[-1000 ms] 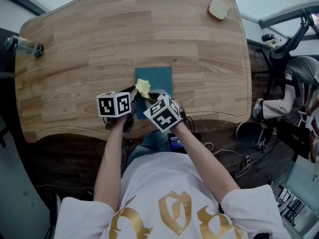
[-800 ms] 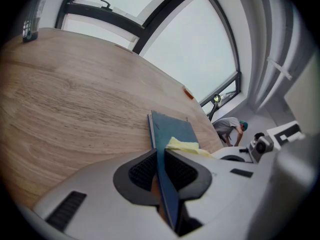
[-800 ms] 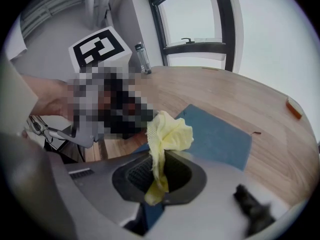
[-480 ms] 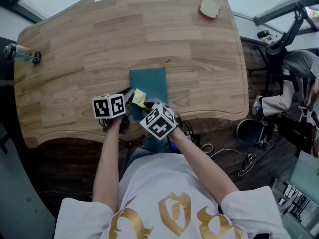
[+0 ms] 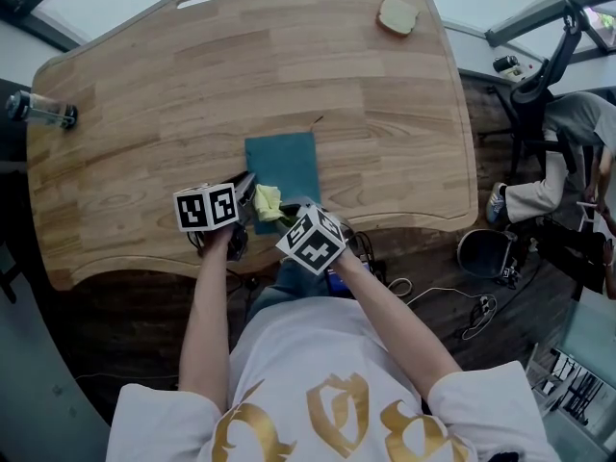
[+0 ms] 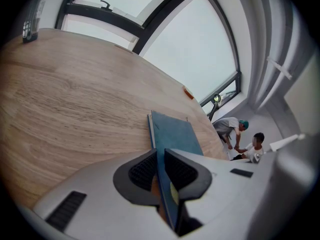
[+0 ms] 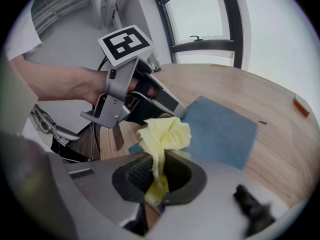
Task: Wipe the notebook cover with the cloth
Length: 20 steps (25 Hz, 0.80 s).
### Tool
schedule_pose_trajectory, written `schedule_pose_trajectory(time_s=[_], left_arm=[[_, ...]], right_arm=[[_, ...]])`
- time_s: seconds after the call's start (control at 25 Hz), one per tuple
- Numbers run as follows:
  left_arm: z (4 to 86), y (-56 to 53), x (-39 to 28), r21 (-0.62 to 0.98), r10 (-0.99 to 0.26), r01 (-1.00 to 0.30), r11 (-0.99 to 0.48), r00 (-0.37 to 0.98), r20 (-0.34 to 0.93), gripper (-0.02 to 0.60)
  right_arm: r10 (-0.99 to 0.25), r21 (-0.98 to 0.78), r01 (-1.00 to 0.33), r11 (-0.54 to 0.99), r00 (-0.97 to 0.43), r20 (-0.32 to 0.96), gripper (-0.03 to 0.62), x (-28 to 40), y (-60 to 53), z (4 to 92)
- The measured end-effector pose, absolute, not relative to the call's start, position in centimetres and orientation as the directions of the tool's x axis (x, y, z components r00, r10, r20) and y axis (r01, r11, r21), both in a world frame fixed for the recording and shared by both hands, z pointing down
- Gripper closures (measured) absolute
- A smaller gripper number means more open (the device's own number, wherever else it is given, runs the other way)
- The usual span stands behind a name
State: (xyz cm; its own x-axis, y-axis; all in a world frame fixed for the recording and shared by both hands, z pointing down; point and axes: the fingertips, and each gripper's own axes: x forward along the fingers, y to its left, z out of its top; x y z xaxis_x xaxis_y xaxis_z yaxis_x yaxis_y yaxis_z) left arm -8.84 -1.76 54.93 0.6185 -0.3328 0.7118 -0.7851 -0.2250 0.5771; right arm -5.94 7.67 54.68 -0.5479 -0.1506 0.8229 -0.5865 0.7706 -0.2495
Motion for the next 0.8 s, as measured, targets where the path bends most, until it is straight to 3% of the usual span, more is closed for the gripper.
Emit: schedule_pose_trajectory(time_s=[0.8], left_arm=[[54.9,-1.8,-8.9,0.57,-0.338,-0.788,-0.231,0.614,0.713,0.525]], right_arm=[[-0.176,-0.242,-0.626,0.741,-0.53,0.83,0.553,-2.1,7.5,54.7]])
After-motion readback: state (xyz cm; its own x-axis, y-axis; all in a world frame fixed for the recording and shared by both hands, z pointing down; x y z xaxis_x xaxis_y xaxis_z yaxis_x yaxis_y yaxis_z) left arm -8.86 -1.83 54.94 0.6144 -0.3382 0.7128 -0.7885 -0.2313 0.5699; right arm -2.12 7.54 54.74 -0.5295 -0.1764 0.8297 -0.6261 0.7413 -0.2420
